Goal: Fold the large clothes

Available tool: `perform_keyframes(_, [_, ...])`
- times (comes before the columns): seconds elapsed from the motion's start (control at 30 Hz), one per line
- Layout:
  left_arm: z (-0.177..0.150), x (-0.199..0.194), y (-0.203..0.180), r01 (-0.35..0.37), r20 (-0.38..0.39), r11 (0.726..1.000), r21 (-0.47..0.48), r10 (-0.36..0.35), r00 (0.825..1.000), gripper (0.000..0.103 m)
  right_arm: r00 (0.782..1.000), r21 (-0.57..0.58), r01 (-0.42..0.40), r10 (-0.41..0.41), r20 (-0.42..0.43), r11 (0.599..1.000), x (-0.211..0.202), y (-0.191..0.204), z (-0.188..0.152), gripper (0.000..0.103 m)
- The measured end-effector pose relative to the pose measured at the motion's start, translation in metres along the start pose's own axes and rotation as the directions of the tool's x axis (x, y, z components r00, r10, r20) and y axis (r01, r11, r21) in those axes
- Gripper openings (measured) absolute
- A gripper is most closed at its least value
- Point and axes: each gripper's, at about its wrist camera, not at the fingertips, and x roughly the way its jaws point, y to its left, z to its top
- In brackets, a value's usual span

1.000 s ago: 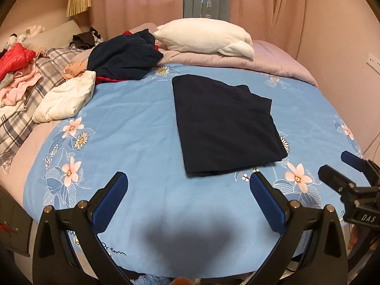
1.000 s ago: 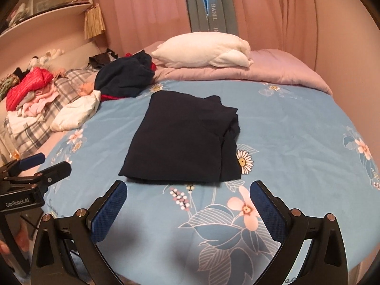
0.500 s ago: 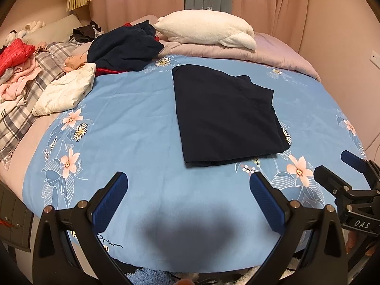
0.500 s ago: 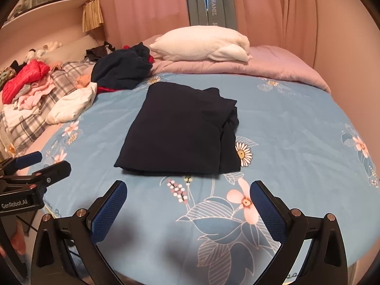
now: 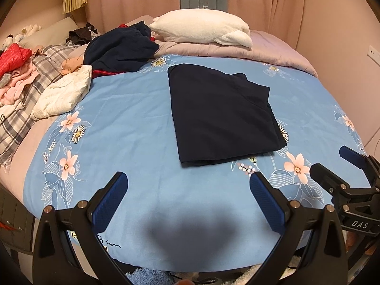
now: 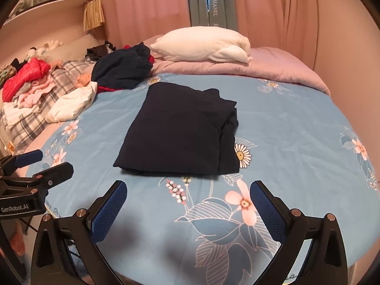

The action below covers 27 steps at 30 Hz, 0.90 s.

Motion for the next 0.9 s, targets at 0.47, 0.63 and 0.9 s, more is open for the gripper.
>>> perform_keyframes(0.47, [-0.0017,0.0014,-0.0022,0.000,0.000,1.000,0.015,0.000,1.000,0.103,1.000,-0.001,-0.003,0.003,-0.001,1.000,0.0000,0.0019,-0.0001,0.102])
perform_keyframes(0.63, [-0.0023,0.0013,-0.0042,0.000,0.001,1.000,0.020,0.000,1.000,0.103,1.000,0.004,-0.001,0.001,-0.001,1.000,-0.0006,0.0019,-0.0006,0.102])
perform_keyframes(0.9, [-0.0029,0.0024,-0.0046,0.002,0.001,1.000,0.028,-0.002,1.000,0.103,1.000,0.005,-0.005,0.005,0.001,1.000,-0.0015,0.0022,-0.0013,0.102])
